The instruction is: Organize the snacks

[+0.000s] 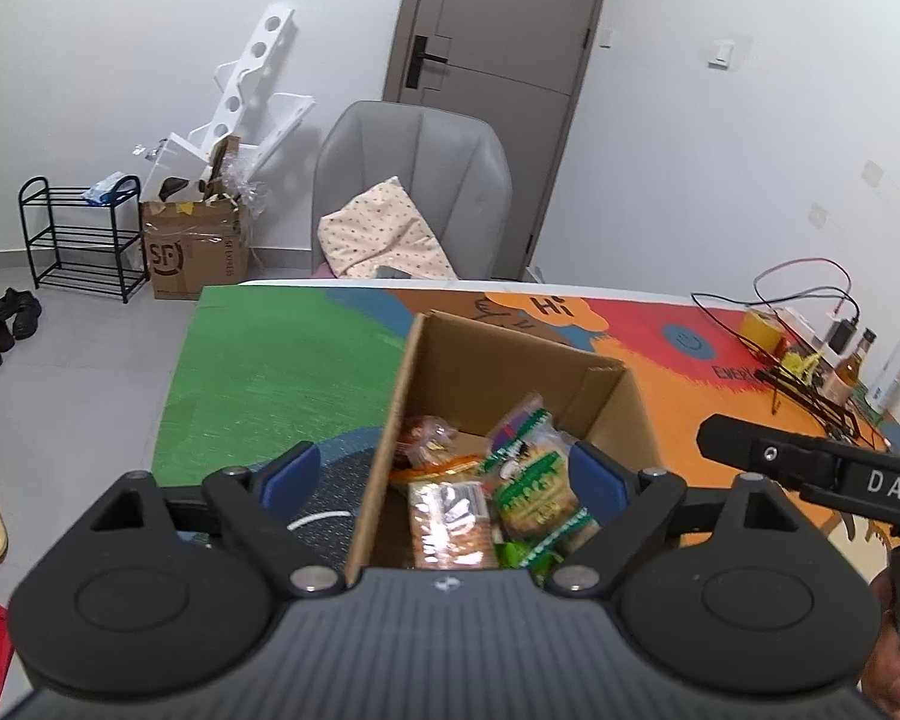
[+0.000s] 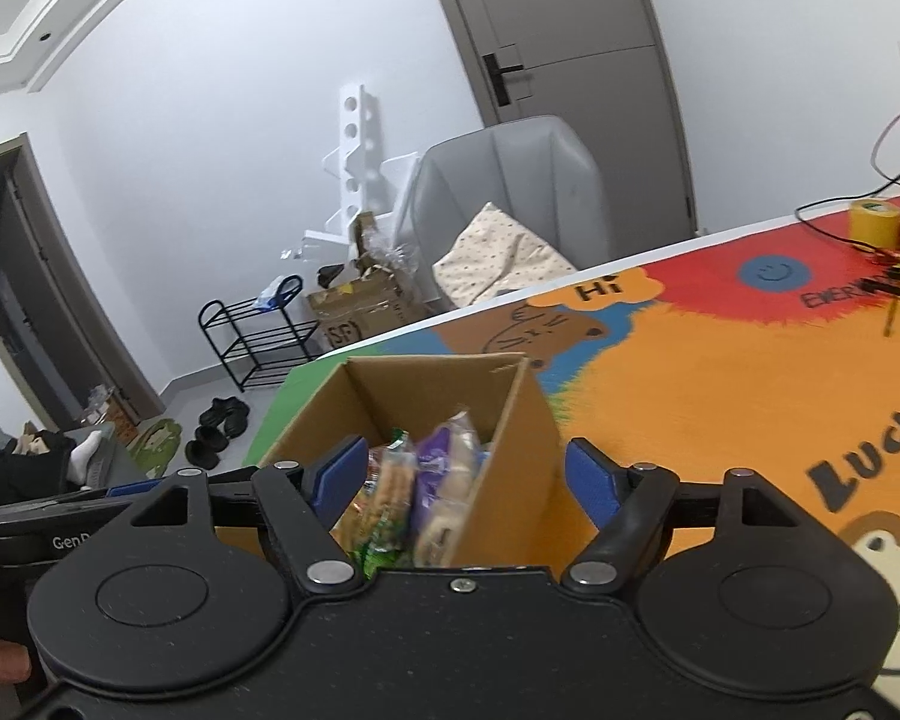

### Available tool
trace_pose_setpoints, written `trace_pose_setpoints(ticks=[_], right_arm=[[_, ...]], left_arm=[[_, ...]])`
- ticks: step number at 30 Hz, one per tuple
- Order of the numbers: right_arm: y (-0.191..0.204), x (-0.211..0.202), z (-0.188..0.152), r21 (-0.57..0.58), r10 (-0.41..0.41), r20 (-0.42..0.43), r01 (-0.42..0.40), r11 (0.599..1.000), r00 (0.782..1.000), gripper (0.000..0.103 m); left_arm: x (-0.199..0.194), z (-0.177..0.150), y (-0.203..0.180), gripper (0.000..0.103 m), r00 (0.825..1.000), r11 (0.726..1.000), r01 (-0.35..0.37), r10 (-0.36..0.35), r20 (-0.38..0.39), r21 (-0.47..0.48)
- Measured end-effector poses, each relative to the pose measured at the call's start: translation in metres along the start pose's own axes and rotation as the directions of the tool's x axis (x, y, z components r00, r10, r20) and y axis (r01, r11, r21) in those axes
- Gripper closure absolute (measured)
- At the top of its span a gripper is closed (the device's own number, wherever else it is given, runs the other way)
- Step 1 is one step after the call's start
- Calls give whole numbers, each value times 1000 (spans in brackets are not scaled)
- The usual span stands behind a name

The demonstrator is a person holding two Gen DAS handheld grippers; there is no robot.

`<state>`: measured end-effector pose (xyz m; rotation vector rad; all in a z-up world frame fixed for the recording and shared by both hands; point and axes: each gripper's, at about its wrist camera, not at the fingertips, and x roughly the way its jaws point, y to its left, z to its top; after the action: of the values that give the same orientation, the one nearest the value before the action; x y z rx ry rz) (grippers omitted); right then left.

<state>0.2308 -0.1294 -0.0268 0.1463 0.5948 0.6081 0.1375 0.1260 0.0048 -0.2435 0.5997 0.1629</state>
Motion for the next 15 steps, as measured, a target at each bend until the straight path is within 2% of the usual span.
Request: trace_pose_setpoints(ticks=[15], right_arm=[[-13,-54,-17,46,-71,78,68,997,994,2]], left_arm=[[-26,-13,-25,3,997,994,81,-81,-2,69]])
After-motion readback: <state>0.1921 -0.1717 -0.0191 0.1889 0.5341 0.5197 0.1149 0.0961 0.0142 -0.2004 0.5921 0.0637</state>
